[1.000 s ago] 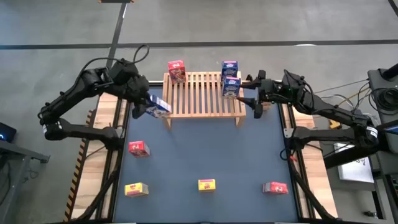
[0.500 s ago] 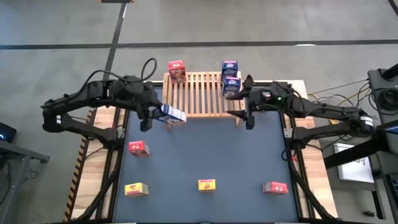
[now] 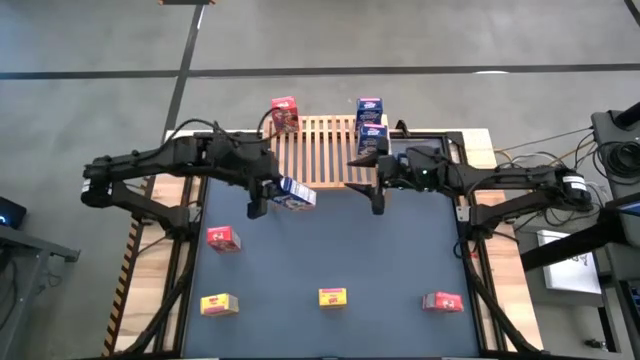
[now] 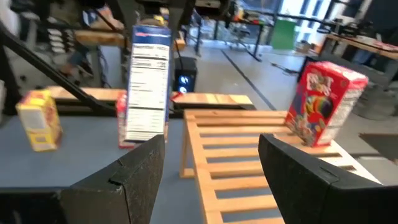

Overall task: Stack cereal on shelf
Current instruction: Put the blue cereal box on the shelf aligned with the blue cereal boxes

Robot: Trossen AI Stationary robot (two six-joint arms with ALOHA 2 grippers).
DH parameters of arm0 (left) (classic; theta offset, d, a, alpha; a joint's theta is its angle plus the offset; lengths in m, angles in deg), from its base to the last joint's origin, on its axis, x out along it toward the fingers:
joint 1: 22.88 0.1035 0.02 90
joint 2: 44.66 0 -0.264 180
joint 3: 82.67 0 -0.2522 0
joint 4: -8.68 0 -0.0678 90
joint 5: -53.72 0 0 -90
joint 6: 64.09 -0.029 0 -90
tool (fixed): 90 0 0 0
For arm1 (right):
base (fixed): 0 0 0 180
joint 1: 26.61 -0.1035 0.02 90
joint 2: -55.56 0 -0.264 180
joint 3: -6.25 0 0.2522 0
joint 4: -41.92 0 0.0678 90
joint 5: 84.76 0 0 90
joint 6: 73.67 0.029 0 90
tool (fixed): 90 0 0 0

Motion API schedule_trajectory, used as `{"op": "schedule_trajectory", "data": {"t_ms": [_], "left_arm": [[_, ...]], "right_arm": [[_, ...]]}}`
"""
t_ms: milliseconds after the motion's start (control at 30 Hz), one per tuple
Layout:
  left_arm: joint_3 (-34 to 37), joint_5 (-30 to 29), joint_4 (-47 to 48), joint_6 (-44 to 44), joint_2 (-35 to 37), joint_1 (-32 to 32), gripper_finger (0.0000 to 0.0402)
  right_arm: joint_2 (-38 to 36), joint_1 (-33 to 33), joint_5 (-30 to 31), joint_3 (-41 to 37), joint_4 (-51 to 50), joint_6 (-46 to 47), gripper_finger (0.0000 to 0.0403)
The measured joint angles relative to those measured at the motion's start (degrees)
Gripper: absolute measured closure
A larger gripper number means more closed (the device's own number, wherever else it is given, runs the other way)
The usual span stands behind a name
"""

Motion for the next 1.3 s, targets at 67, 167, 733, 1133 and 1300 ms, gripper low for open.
{"op": "schedule_trajectory", "data": {"t_ms": [67, 167, 733, 1133, 1300], "left_arm": [[0.0, 0.0, -0.2, 0.0, -1.0, 0.0, 0.0272], [0.0, 0.0, -1.6, 0.0, -2.3, -0.1, 0.0272], [0.0, 0.2, -5.6, -0.1, -5.6, -0.6, 0.0272], [0.0, 0.2, -10.8, -0.1, -5.7, -0.6, 0.0272], [0.0, 0.2, -13.1, -0.5, -6.4, -0.6, 0.0272]], "right_arm": [[1.3, -0.1, 0.7, 0.0, 0.6, 0.0, 0.0154], [3.1, -0.1, 0.5, 0.0, 1.9, 0.7, 0.0154], [8.9, -1.7, -1.8, 0.0, 9.1, 2.5, 0.0131], [9.1, -3.9, -1.4, 0.0, 12.8, 4.0, 0.0074], [9.1, -3.8, 1.3, 0.0, 13.1, 2.6, 0.0074]]}}
